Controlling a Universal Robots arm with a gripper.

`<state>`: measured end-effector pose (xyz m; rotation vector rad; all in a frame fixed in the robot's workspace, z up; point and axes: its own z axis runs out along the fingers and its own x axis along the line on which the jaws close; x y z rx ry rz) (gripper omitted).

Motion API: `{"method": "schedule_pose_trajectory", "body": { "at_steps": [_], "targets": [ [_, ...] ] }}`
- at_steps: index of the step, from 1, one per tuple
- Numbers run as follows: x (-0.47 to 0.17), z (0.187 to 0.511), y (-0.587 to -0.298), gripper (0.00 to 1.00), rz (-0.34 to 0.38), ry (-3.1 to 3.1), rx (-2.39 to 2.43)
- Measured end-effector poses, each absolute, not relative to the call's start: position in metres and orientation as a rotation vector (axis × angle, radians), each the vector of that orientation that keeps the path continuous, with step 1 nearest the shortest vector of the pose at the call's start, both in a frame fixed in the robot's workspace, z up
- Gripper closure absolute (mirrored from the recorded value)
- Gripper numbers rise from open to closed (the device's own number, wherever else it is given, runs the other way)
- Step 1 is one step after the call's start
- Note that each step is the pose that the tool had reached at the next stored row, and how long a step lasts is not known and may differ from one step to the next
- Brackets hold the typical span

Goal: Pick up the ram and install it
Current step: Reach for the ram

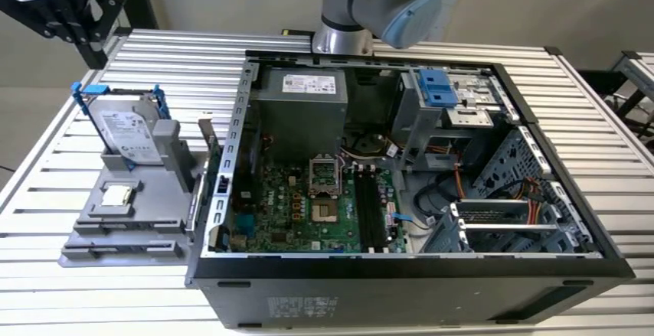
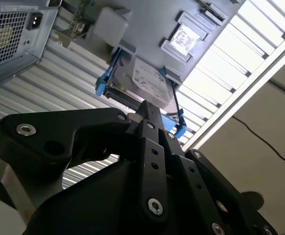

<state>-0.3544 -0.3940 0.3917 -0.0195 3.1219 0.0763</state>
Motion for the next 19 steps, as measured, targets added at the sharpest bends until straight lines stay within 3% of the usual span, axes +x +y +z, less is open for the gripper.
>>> {"method": "schedule_pose_trajectory", "body": {
  "at_steps": [19],
  "targets": [
    [-0.3611, 0.3916, -0.401, 1.0, 0.076, 3.122, -0.02]
  ]
}}
